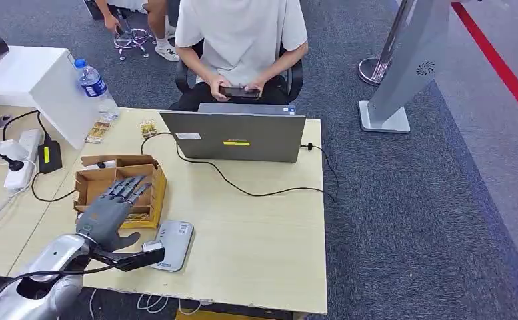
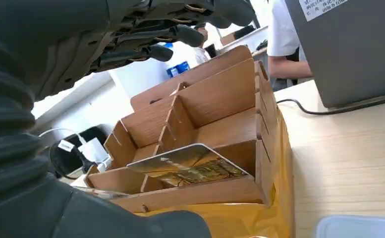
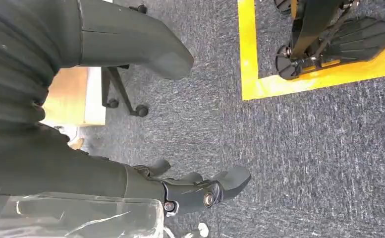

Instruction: Pass the card to the sensor for recognition and then transmit it.

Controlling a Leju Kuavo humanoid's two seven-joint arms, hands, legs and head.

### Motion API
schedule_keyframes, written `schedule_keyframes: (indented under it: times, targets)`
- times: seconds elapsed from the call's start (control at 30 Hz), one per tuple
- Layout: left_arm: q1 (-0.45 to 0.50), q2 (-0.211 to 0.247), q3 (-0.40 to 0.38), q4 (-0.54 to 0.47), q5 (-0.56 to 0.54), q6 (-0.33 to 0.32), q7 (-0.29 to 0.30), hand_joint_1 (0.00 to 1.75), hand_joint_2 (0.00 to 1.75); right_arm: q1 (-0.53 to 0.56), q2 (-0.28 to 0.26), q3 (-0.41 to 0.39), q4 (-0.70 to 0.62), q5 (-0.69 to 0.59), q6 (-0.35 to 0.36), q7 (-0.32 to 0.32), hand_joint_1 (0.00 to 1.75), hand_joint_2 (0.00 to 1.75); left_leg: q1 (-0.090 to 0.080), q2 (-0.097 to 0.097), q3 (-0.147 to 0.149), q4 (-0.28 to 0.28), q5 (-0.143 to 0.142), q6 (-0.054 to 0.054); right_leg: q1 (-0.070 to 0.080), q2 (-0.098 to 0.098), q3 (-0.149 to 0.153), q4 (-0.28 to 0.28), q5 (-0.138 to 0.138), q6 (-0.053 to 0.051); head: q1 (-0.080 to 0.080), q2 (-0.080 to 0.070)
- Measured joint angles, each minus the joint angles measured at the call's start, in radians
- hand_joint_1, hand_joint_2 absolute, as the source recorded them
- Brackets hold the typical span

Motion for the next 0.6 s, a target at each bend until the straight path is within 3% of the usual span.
schedule_keyframes:
  times: [0.6]
  targets:
    - [0.003,0.000,0.000,0.000,-0.021,0.017,0.039,0.00,1.75,0.000,0.000,-0.011,0.000,0.006,0.002,0.001,0.00,1.75,0.000,0.000,0.000,0.000,0.000,0.000,0.000,0.000,0.000,0.000,0.000,0.000,0.000,0.000]
